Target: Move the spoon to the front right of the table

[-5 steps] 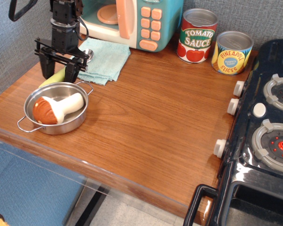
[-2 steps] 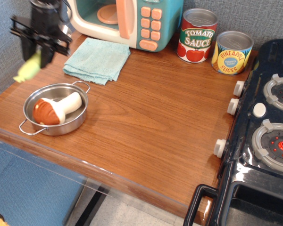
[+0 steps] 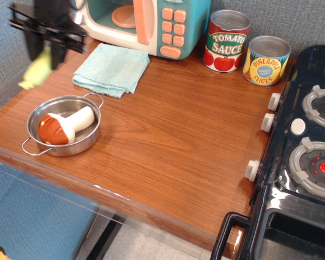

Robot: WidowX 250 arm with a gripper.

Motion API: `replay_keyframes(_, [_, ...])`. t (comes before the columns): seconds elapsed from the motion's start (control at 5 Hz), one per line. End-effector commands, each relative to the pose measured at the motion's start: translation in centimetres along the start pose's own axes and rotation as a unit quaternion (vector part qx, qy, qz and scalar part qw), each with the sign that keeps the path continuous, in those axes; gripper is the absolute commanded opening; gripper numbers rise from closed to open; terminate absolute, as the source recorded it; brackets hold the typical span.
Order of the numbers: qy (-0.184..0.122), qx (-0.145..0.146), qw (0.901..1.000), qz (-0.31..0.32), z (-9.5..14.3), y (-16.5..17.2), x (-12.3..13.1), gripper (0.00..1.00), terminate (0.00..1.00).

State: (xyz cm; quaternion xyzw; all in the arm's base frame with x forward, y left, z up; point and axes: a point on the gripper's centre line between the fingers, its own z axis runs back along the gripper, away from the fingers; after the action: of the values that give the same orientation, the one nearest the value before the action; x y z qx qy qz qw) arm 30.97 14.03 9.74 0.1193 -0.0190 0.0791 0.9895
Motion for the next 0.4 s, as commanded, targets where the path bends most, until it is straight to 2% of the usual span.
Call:
replay_keyframes(0.0, [-0.051, -0.115, 0.9914, -0.034, 2.9, -7.8, -3.2, 0.00, 0.00])
replay_keyframes(0.2, [-0.044, -0.109, 0.9918, -0.051, 2.4, -12.9, -4.7, 0.00, 0.00])
